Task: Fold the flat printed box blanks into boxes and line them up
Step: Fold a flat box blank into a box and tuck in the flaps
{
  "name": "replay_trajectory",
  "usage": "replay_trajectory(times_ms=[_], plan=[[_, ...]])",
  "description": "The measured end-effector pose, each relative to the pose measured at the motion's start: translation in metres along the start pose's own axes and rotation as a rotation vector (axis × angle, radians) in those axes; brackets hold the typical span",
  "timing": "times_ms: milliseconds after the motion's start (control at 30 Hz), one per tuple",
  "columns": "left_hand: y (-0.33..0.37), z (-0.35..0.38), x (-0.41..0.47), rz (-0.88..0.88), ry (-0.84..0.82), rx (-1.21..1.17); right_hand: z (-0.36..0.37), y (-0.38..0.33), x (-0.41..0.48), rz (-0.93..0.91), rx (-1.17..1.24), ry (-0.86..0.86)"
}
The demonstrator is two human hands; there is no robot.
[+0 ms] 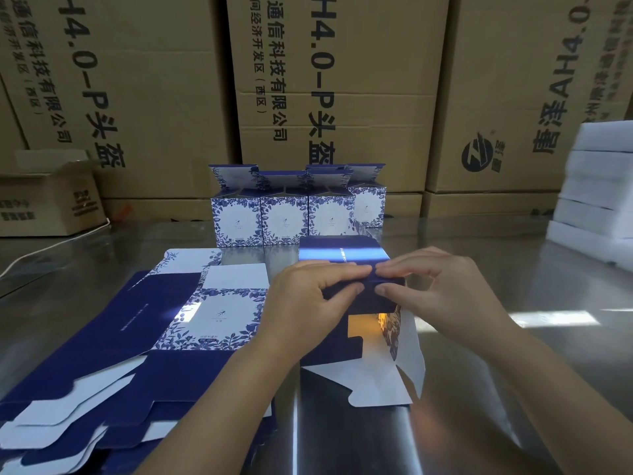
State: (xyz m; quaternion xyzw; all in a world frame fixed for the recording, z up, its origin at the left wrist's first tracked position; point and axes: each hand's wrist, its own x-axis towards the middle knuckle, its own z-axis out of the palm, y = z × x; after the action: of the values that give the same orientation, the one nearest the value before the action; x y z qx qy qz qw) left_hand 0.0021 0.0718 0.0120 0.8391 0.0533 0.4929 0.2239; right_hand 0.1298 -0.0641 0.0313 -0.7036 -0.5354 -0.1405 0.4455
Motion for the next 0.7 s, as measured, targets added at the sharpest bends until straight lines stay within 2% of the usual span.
replay_trajectory(times_ms=[233,500,567,700], plan=[[0.001,0.007,0.001,0.022,0.053,-0.073,0.004,0.002,0.001,0.010,-0.024,0.008],[-0.002,0.003,0.003,0.045,0.002,-0.069,0.004,0.003,0.001,0.021,0.014,0.006],[-0.005,-0.002,0.004,0.007,-0.051,-0.102,0.003,0.002,0.001,0.028,0.032,0.003],[-0.010,-0.013,0.007,-0.192,-0.137,-0.319,0.003,0.002,0.000,0.027,0.053,0.009]])
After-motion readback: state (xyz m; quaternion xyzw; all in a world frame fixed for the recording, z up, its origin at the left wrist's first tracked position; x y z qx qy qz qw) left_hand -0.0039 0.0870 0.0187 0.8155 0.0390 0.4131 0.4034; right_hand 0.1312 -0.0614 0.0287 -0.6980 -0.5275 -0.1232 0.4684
